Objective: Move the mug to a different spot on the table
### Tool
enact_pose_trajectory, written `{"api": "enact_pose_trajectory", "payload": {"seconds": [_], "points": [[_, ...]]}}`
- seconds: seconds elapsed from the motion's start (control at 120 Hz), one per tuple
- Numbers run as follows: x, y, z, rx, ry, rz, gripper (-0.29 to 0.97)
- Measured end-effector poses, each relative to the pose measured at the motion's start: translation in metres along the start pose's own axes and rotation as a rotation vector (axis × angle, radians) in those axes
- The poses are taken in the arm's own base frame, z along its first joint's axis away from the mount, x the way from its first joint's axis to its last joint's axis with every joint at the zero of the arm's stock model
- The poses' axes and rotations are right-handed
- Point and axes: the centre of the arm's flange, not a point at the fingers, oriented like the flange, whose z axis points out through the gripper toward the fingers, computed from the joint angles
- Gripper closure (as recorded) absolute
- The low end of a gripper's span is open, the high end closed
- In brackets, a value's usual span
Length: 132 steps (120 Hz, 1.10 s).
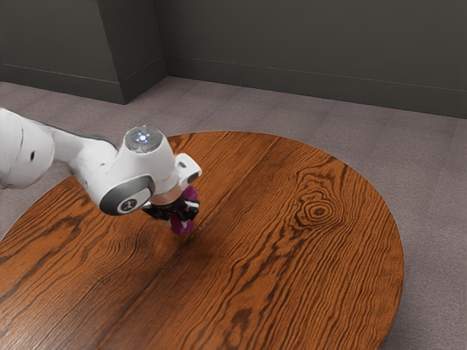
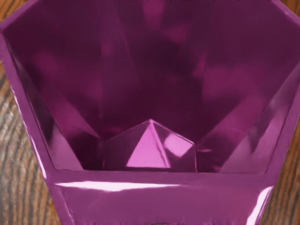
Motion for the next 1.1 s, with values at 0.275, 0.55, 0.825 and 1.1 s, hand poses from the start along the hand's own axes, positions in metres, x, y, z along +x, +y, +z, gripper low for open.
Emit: {"api": "enact_pose_trajectory", "payload": {"seconds": [0.275,0.55,0.825,1.1], "points": [[-0.004,0.021,0.024,-0.067,0.140,0.213,0.61],[-0.024,0.020,0.034,-0.113,0.146,0.254,0.60],[-0.028,0.015,0.049,-0.112,0.131,0.258,0.57],[-0.027,0.019,0.042,-0.121,0.144,0.264,0.21]]}}
